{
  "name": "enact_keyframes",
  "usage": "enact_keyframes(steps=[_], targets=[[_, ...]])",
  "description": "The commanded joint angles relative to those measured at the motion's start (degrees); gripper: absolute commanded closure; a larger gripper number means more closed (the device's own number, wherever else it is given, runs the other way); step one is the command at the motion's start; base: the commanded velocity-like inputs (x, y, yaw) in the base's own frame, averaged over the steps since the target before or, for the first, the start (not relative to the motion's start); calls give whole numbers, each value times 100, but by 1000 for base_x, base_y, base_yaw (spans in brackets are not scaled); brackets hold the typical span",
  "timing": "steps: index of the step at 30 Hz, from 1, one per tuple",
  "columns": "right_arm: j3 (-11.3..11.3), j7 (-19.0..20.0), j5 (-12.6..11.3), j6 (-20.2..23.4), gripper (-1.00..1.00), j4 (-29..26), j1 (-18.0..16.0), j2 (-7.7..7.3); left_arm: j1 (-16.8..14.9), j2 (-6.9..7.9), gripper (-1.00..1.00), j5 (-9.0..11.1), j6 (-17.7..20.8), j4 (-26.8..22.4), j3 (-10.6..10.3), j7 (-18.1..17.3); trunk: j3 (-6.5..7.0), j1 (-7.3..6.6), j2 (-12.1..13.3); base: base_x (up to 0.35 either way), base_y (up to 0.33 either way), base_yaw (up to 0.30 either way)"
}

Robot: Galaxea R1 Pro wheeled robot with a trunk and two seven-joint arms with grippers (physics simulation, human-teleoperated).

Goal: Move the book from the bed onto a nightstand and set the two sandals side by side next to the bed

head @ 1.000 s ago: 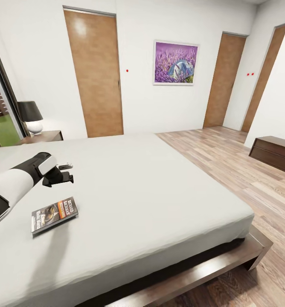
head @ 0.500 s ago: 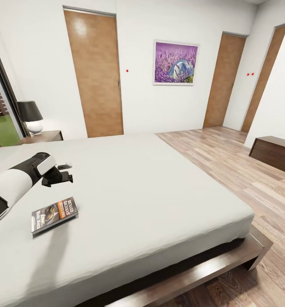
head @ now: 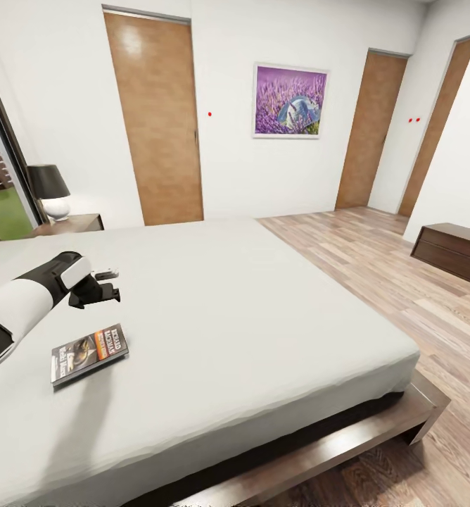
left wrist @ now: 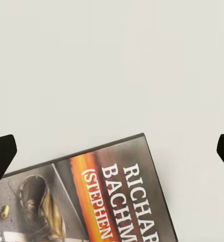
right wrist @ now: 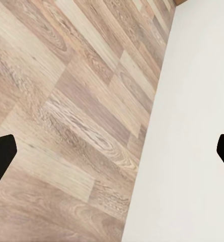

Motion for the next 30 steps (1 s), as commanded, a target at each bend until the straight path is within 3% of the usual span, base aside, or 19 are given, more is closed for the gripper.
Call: enact_keyframes(steps=[1,4,30], targets=[[-2,-24,-23,20,-100,-3,-4,-2,-3,8,-100,60,19,-17,-28,49,-29,1,-4,0,0,0],[-7,-22,-23,20,-100,-2,-4,-4,-3,10,-100,60,21,-17,-28,49,-95,9,-8,0,0,0],[-25,-20,-23,19,-100,41,-4,-11,9,6,-100,43,64,-17,-36,44,-95,9,-8,0,0,0]])
